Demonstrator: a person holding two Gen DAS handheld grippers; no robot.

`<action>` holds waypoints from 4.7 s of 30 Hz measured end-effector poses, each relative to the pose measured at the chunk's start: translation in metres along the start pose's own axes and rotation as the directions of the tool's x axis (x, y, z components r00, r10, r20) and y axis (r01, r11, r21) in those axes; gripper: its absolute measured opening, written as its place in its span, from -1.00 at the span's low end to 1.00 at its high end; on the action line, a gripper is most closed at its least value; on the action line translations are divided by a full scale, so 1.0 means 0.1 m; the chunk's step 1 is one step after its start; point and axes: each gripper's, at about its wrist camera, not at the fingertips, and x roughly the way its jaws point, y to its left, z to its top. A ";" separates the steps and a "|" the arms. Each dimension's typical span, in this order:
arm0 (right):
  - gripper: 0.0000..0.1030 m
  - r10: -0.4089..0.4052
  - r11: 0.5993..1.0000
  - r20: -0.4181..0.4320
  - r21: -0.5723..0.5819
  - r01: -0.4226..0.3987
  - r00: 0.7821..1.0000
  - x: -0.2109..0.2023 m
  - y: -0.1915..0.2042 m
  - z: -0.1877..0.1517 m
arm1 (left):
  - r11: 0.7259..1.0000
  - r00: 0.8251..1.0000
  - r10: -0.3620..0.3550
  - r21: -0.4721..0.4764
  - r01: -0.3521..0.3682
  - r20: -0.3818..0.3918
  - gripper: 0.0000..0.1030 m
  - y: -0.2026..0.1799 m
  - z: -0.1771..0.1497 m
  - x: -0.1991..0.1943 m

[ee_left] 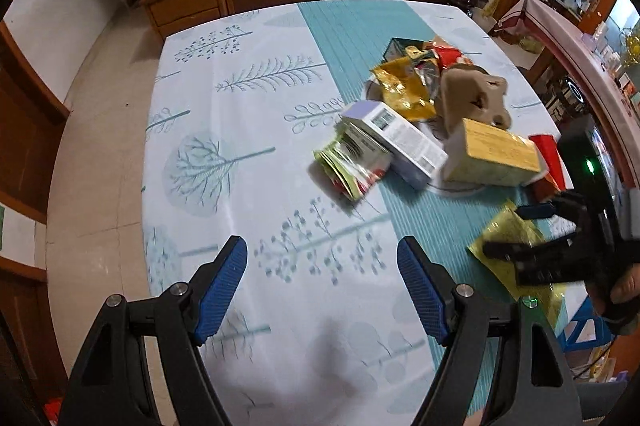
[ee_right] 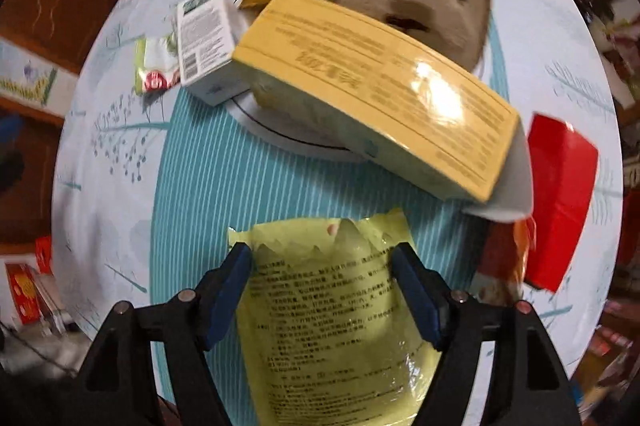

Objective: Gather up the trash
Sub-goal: 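Grasp the yellow-green packet with the right tool while the left tool grasps the green-white packet, then lift both packets off the table and carry them over the black bin, then open both tools above the bin to drop the packets inside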

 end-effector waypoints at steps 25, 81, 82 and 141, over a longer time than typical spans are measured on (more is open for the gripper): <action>-0.93 -0.055 0.998 0.060 0.042 0.052 0.997 -0.05 0.46 -0.26 | 0.997 0.996 -0.067 -0.052 0.064 -0.067 0.47 0.23 0.43 0.51; -0.96 0.240 0.966 0.590 -0.069 -0.247 0.771 -1.38 -0.19 -2.52 | 0.993 0.996 -0.087 -0.083 0.086 -0.010 -0.89 -1.76 -1.44 -1.32; -0.96 0.245 0.965 0.589 -0.073 -0.251 0.770 -1.38 -0.24 -2.63 | 0.994 0.996 -0.085 -0.072 0.084 -0.014 -0.89 -1.87 -1.52 -1.34; -0.17 0.039 0.941 0.352 0.302 -0.152 0.935 2.94 -0.49 -3.29 | 0.996 0.934 0.048 -0.058 -0.074 -0.354 -0.20 -2.24 -3.74 2.67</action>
